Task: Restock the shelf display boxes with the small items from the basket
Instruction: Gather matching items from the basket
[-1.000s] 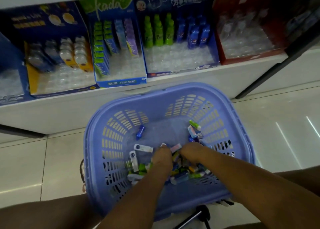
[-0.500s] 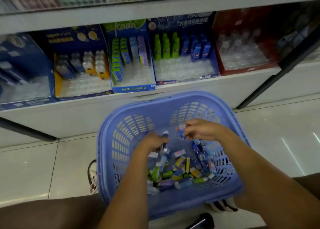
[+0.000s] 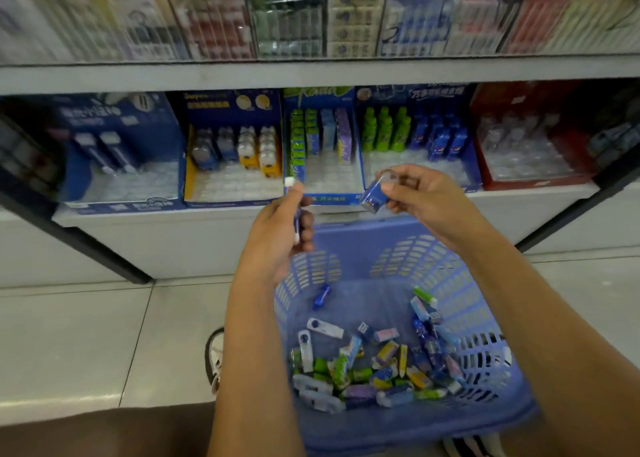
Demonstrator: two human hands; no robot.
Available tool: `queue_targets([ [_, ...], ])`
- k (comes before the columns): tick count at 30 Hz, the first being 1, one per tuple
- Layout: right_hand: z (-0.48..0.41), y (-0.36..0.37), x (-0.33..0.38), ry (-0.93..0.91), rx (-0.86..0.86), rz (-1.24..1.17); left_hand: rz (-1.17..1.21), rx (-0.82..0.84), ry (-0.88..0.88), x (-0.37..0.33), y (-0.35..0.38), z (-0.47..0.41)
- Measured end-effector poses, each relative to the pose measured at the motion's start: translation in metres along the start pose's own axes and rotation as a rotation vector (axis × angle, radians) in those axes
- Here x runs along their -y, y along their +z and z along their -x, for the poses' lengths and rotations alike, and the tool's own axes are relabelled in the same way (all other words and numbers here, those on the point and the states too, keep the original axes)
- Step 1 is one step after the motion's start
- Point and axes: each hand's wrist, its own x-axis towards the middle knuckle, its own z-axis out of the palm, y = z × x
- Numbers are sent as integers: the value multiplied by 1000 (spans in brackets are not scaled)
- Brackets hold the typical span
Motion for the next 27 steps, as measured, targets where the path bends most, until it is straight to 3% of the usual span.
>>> queue_targets([
  [6, -38, 58, 28, -193, -15, 146, 295, -233, 38, -9, -30, -2],
  [11, -84, 132, 45, -387, 6, 444, 406, -422, 65, -8, -63, -6],
  [15, -120, 173, 48, -420, 43, 702, 447, -536, 51, -9, -83, -11],
  [20, -147, 197, 44, -394, 112, 1043, 375, -571, 94, -4, -99, -15],
  [27, -151, 205, 39, -429, 112, 1149, 245, -495, 253, 3, -110, -13],
])
